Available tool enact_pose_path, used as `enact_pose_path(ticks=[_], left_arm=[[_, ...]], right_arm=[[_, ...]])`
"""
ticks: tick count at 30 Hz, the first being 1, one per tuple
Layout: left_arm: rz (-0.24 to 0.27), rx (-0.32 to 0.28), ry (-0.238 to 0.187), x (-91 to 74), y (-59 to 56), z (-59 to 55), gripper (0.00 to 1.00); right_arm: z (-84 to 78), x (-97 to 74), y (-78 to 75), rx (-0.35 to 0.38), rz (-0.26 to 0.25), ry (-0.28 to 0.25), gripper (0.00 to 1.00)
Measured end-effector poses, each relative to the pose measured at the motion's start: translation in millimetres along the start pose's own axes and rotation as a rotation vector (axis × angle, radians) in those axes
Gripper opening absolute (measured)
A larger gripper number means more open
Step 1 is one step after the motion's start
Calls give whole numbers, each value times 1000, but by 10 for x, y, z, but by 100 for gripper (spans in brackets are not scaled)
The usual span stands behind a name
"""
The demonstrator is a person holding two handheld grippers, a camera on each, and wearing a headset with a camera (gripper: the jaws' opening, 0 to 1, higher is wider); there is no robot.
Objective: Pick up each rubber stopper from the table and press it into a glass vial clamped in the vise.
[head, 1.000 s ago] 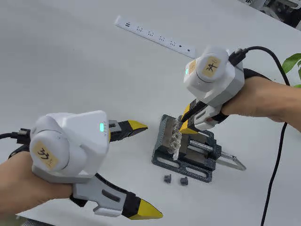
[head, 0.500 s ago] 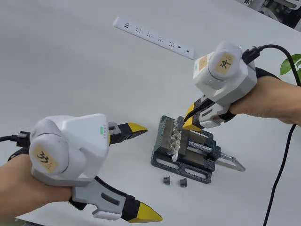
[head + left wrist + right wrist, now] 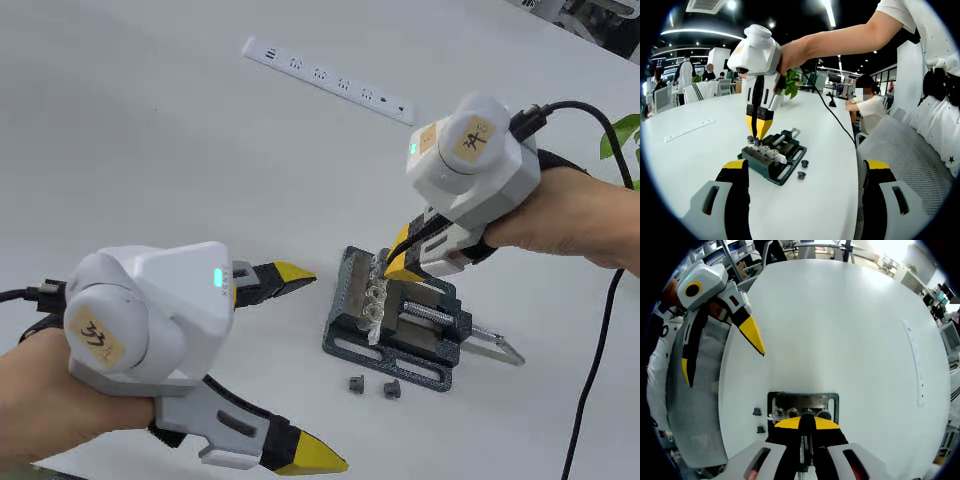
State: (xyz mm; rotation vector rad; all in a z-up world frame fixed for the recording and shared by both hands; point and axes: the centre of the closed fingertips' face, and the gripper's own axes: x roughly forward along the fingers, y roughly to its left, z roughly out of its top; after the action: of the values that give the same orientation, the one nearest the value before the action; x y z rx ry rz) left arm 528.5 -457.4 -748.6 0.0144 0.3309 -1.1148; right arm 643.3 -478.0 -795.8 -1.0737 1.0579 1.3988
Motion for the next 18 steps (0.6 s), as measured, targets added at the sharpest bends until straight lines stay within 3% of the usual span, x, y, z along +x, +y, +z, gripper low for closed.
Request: enact_pose_path(ticks=[18], left_arm=[[4, -5, -6, -9, 19, 4, 93]], right_arm=[[-11, 15, 9, -41, 24, 22, 3]])
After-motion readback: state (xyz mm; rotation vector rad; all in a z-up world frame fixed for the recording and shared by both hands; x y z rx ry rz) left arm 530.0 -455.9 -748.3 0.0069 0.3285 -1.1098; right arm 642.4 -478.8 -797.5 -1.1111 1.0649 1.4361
